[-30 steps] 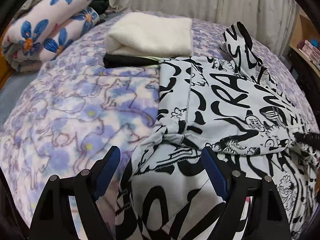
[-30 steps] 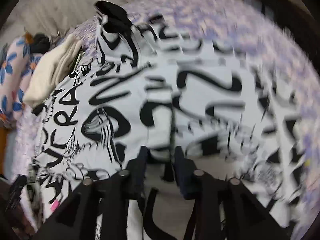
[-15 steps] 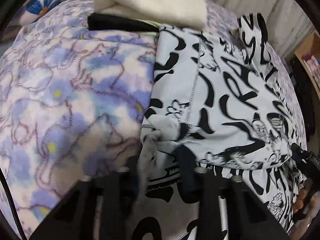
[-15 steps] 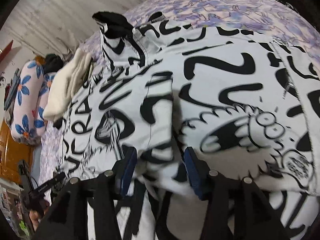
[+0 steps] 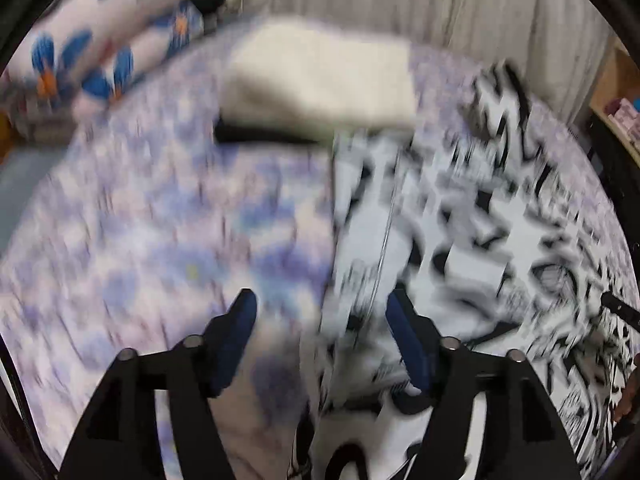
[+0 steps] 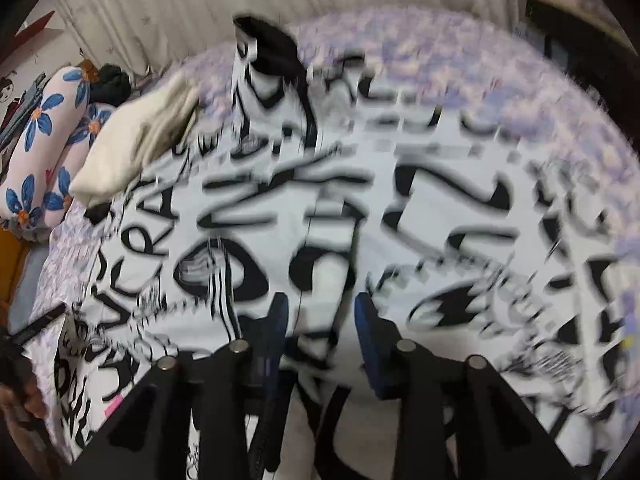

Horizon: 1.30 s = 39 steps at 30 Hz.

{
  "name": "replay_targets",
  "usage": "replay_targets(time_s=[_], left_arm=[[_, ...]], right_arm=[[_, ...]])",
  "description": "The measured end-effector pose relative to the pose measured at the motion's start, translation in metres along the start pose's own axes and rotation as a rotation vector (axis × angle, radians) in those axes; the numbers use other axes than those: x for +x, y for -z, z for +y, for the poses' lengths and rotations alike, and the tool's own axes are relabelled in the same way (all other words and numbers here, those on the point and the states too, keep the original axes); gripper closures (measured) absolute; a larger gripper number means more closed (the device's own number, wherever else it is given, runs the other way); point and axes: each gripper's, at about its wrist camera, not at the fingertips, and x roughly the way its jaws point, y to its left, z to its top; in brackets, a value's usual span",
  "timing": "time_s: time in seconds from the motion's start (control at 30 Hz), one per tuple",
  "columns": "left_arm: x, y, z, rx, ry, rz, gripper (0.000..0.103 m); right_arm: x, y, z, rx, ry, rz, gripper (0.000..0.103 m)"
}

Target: Fold large clothes

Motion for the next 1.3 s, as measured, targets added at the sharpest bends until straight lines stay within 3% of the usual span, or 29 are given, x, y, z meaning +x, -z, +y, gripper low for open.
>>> replay_targets(time_s=[0.1, 0.2, 0.27, 0.33, 0.4, 0.53, 0.63, 0.77, 0.87, 1.1, 1.2, 1.27, 1.3], left_arm=[[-0.004, -0.029, -0.022, 0.057, 0.040, -0.062, 0.035], [0.021, -0.049, -0.060, 0.122, 0.084, -0.038, 0.040], [0.047, -0.052, -0.089, 0.189, 0.114, 0.007, 0.067], [0.075, -0.051, -0.109, 0.223, 0.118, 0.067, 0.081], [0.107, -0.049, -0.119, 0.227, 0.100, 0.106, 0.085], [0.139, -0.056, -0.114, 0.212, 0.045, 0.075, 0.092], [0.152, -0.068, -0.095, 0.194, -0.059, 0.036, 0.092], [0.161, -0.074, -0.074, 0.158, -0.002, 0.056, 0.096], [0.162, -0.073, -0.079, 0.191, -0.031, 0.038, 0.096], [0.154, -0.073, -0.090, 0.217, -0.059, 0.049, 0.094], [0.137, -0.071, -0.094, 0.218, -0.080, 0.049, 0.068], [0.120, -0.067, -0.097, 0.219, -0.081, 0.025, 0.042], [0.110, -0.065, -0.098, 0.222, -0.078, 0.009, 0.039]], right_arm=[[-0.002, -0.017, 0.022, -0.038, -0.036, -0.030, 0.068], [0.013, -0.032, 0.053, -0.062, -0.103, -0.010, 0.068], [0.034, -0.040, 0.080, -0.091, -0.157, 0.020, 0.068], [0.056, -0.043, 0.100, -0.120, -0.161, 0.043, 0.068], [0.077, -0.043, 0.110, -0.136, -0.167, 0.077, 0.068], [0.103, -0.048, 0.098, -0.144, -0.063, 0.073, 0.070], [0.109, -0.054, 0.064, -0.136, 0.110, 0.041, 0.071], [0.113, -0.055, 0.011, -0.074, 0.178, 0.052, 0.070], [0.108, -0.056, -0.009, -0.029, 0.161, 0.053, 0.068], [0.088, -0.057, -0.011, -0.017, 0.136, 0.057, 0.066], [0.077, -0.056, -0.007, -0.003, 0.089, 0.048, 0.066], [0.067, -0.053, -0.001, -0.005, 0.061, 0.046, 0.066], [0.064, -0.051, 0.003, -0.010, 0.050, 0.046, 0.066]])
